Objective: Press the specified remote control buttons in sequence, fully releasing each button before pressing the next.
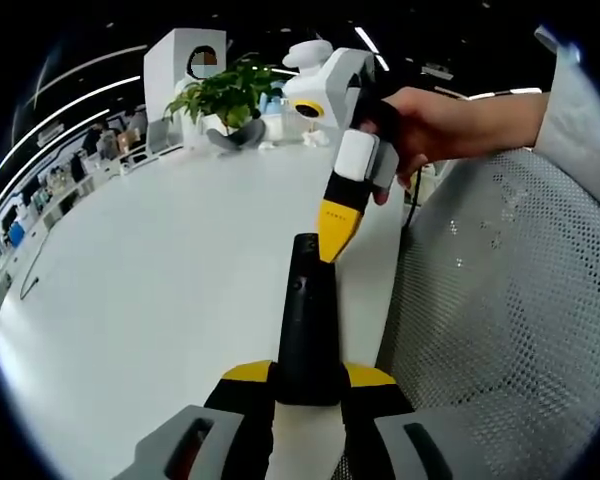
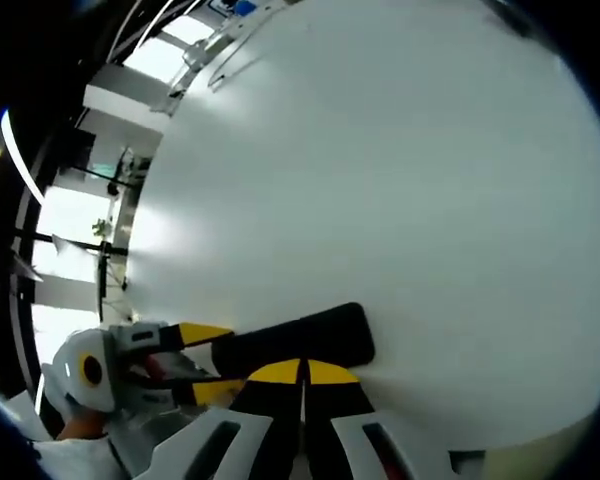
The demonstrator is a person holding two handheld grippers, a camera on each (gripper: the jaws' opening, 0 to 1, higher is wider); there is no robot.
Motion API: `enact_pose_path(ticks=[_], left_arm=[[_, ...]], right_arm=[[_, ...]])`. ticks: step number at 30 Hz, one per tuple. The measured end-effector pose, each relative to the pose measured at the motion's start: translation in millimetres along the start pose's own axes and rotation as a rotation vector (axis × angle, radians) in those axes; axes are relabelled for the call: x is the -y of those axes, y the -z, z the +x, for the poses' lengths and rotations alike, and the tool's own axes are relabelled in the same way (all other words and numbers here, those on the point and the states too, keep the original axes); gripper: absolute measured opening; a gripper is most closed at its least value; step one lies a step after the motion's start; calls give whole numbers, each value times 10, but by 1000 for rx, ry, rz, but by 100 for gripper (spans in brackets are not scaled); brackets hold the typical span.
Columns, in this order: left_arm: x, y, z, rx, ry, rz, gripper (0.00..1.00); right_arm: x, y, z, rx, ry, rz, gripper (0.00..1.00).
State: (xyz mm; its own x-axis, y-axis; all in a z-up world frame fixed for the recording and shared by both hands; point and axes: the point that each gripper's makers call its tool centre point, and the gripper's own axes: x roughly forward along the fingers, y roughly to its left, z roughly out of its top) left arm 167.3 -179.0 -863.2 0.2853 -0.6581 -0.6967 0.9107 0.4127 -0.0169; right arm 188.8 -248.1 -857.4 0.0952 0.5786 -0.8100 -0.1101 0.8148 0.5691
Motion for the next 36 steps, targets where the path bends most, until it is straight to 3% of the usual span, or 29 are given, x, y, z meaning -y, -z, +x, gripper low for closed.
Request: enact_pose_path(ticks=[6, 11, 26, 29, 36], left_arm=[[0, 1, 2, 1, 0, -4, 25], [3, 1, 4, 2, 0, 0, 25], [4, -5, -1, 2, 3, 11, 24], [18, -16, 5, 6, 8, 15, 24], [26, -18, 2, 8, 11, 16, 24]], right_arm=[[3, 17, 3, 4, 13, -32, 0], [-3, 20, 16, -11, 74, -125, 0], [-14, 7, -6, 2, 18, -50, 0], [-131, -35, -4, 32, -21, -76, 0], [-136, -84, 22, 64, 26, -156, 0]])
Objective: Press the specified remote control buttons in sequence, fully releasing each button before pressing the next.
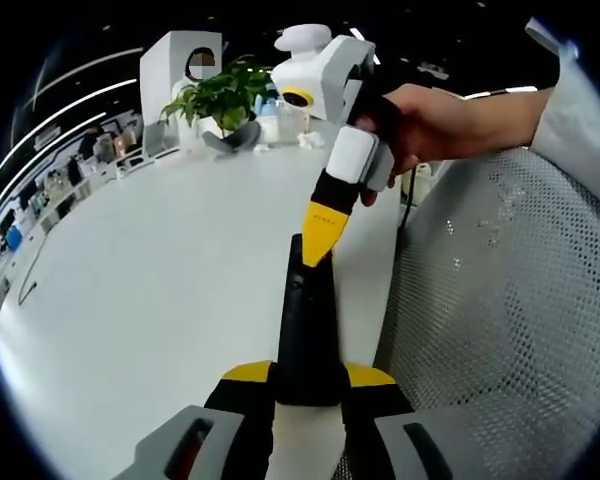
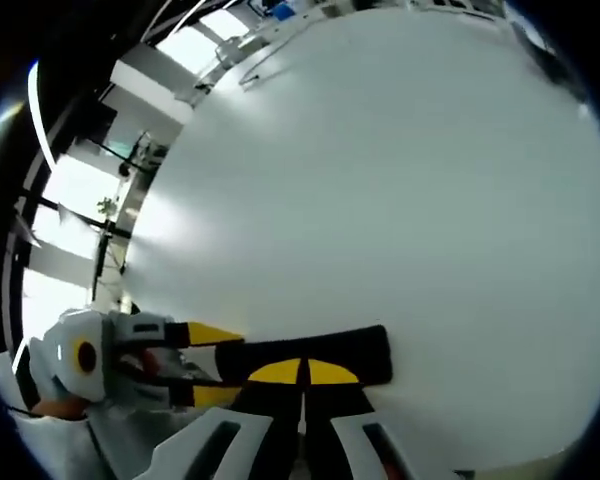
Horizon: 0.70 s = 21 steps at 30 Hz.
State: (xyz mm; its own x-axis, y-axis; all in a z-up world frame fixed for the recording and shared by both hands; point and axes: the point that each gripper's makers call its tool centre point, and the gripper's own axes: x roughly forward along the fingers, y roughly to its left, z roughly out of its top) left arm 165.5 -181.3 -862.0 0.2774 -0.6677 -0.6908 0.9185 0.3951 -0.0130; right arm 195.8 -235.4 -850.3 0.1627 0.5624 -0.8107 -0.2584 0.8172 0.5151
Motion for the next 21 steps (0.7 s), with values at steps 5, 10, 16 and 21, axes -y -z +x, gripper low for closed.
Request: enact_pose_path(ticks=[5, 10, 16, 21], left_arm=[[0, 0, 0, 1, 1, -3, 24], [-4, -2, 3, 2, 2, -4, 25], [-9, -12, 9, 5, -3, 6, 25], [-11, -14, 9, 6, -4, 4, 25]], right_arm=[[55, -33, 21, 16, 19, -9, 0], [57, -31, 27, 19, 21, -30, 0], [47, -42, 49, 29, 49, -105, 0], [50, -40, 53, 26, 74, -153, 0]])
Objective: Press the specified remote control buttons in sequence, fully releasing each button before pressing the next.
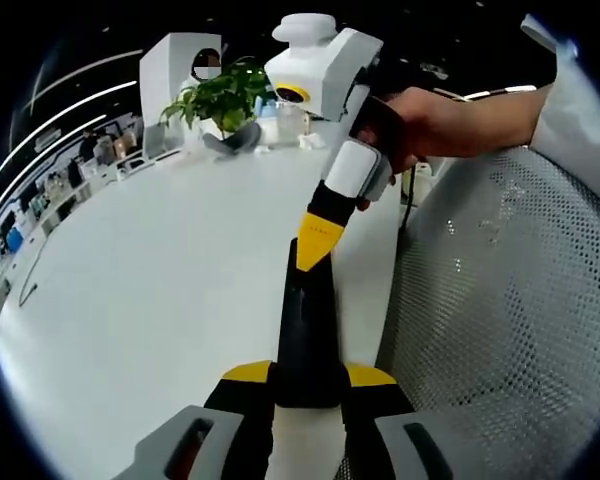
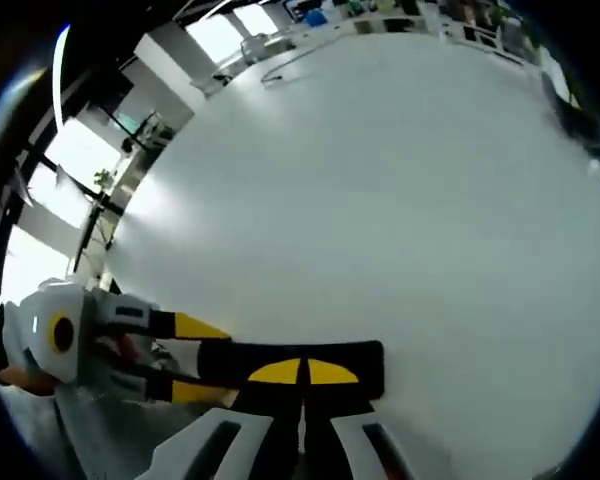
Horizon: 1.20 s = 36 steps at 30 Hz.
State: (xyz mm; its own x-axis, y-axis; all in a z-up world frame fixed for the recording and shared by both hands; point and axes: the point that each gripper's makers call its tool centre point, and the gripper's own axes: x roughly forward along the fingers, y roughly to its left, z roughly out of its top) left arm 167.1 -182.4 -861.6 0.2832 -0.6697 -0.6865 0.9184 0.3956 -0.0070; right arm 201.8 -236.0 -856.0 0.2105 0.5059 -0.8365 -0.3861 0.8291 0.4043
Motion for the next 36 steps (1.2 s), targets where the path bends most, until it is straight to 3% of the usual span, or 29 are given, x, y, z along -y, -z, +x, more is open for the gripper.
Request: enact_pose_path(ticks=[14, 19, 24, 28, 36], left_arm=[[0, -2, 8, -2, -1, -1, 24], [31, 0, 12, -5, 10, 11, 24], [57, 6, 23, -9, 21, 19, 24], [68, 6, 26, -12, 28, 23, 24], [70, 6, 27, -16, 34, 24, 24]], right_arm=[[11, -8, -20, 4, -10, 29, 0], [13, 12, -34, -22, -36, 80, 0], [-84, -69, -65, 37, -78, 70, 0], [-180, -23, -9, 0, -109, 57, 0], [-189, 51, 61, -44, -90, 9, 0]])
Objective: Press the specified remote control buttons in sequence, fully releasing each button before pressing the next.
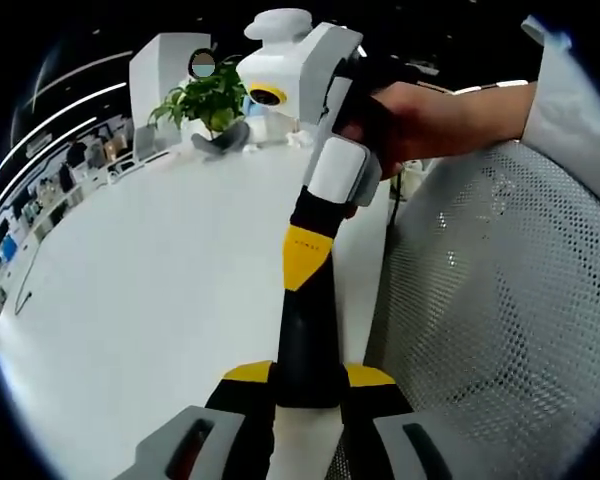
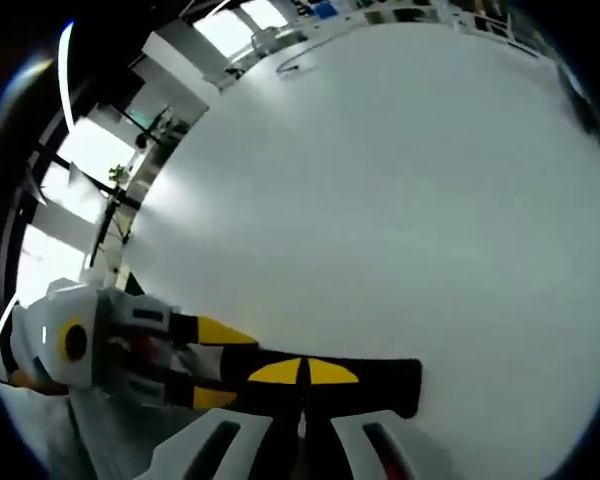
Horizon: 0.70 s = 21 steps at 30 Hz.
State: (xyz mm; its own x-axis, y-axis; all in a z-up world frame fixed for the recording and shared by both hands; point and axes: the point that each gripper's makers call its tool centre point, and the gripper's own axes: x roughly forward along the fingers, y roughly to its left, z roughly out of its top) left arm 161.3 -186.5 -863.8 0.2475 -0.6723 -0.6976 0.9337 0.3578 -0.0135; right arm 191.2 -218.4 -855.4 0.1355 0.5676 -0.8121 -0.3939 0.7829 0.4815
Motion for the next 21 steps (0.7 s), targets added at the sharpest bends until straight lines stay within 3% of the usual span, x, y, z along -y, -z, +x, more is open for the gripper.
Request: enact_pose_path(ticks=[5, 21], left_arm=[[3, -1, 2, 1, 0, 2, 24], [5, -12, -3, 5, -3, -2, 24]], right_arm=[[21, -2, -8, 8, -12, 53, 0], [19, -20, 6, 20, -9, 60, 0]])
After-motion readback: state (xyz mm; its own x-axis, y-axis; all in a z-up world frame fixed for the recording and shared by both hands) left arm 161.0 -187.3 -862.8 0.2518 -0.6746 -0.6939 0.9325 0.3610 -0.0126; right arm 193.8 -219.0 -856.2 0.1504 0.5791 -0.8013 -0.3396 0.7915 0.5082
